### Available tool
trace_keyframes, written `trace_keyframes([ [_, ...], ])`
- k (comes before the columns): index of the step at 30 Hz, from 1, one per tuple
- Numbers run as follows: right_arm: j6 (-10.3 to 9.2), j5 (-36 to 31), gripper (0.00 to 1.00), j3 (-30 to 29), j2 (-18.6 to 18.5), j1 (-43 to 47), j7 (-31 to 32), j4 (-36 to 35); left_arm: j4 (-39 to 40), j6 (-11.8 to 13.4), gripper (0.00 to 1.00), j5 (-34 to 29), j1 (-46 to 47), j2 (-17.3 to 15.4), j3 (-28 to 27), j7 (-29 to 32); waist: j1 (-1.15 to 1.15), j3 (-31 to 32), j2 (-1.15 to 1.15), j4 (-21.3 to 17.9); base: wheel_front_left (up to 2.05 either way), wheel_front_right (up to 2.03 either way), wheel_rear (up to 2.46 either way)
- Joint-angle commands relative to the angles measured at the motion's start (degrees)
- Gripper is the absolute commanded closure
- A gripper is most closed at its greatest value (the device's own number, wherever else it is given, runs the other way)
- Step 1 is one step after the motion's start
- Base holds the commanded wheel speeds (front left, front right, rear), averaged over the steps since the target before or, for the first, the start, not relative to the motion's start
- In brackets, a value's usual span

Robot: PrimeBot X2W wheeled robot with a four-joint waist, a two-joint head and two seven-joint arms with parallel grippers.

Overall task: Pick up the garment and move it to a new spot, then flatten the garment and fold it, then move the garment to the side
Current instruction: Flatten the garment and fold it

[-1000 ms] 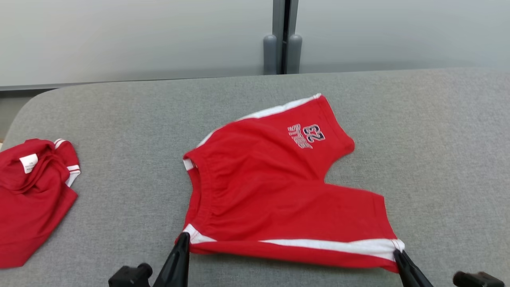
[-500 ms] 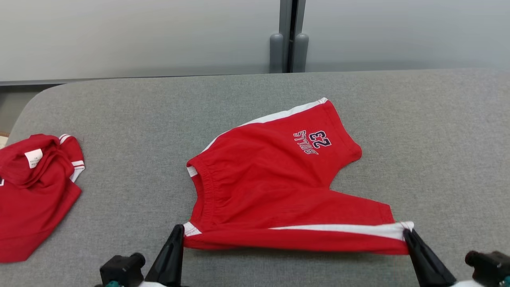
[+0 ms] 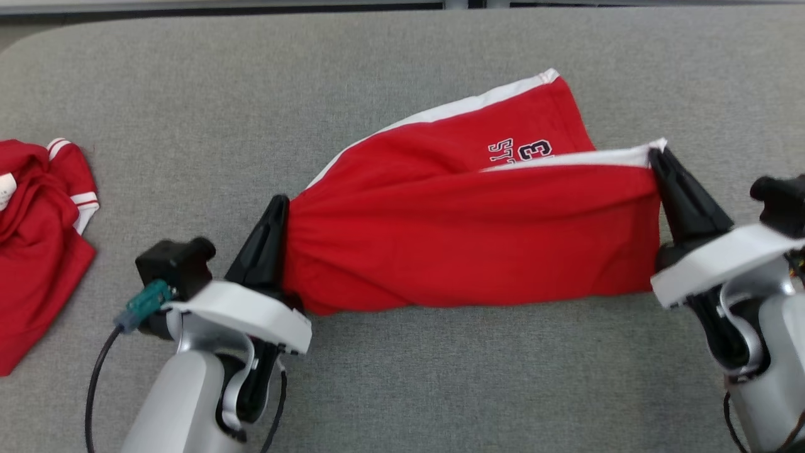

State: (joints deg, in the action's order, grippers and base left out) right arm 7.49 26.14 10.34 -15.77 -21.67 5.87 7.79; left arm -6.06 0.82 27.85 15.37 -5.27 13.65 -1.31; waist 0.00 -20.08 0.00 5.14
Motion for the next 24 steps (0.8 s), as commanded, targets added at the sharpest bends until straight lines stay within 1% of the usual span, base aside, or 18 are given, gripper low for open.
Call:
trace_keyframes([
  [1, 0.00, 0.4, 1.00, 0.1, -0.4, -1.6, -0.4, 0.9, -0.8, -0.2, 1.00, -0.2, 1.8, -0.3, -0.1, -0.3, 0.00, -3.0, 0.00, 1.5, 0.00, 0.00, 0.00],
  [8, 0.00, 4.0, 1.00, 4.6, -1.4, -17.6, -2.2, 13.2, -10.8, -2.6, 1.00, -0.2, 14.1, 0.6, 1.0, -1.8, 0.00, -7.6, 0.00, 3.1, 0.00, 0.00, 0.00],
  [12, 0.00, 6.0, 1.00, 7.8, -1.4, -24.2, -4.1, 20.0, -16.1, -3.4, 1.00, 0.6, 18.8, 0.9, 1.0, -3.0, 0.00, -9.4, 0.00, 3.5, 0.00, 0.00, 0.00],
  [16, 0.00, 7.7, 0.99, 11.1, -1.4, -28.6, -6.7, 25.7, -20.5, -4.4, 1.00, 1.0, 21.8, 1.2, 1.6, -3.8, 0.00, -10.1, 0.00, 3.7, 0.00, 0.00, 0.00],
  [17, 0.00, 7.9, 0.87, 12.1, -1.5, -29.3, -7.4, 26.7, -21.4, -4.7, 0.79, 1.1, 22.1, 1.3, 1.9, -4.1, 0.00, -10.2, 0.00, 3.7, 0.00, 0.00, 0.00],
  [18, 0.00, 8.3, 0.22, 12.9, -1.4, -29.8, -8.6, 27.6, -22.0, -4.8, 0.52, 1.4, 22.4, 1.3, 2.1, -4.5, 0.00, -10.1, 0.00, 3.8, 0.00, 0.00, 0.00],
  [19, 0.00, 8.4, 0.00, 13.5, -1.4, -30.1, -9.9, 28.3, -22.7, -4.8, 0.00, 1.6, 22.6, 1.3, 2.2, -5.0, 0.00, -10.0, 0.00, 3.8, 0.00, 0.00, 0.00],
  [23, 0.00, 8.6, 0.00, 16.7, -2.1, -29.3, -16.3, 29.3, -24.0, -5.1, 0.00, 2.3, 21.4, 1.6, 2.2, -8.1, 0.00, -8.8, 0.00, 3.6, 0.00, 0.00, 0.00],
  [24, 0.00, 8.4, 0.00, 17.3, -2.4, -28.8, -17.5, 29.5, -24.0, -4.9, 0.00, 2.2, 20.9, 1.6, 2.1, -9.4, 0.00, -8.3, 0.00, 3.5, 0.00, 0.00, 0.00],
])
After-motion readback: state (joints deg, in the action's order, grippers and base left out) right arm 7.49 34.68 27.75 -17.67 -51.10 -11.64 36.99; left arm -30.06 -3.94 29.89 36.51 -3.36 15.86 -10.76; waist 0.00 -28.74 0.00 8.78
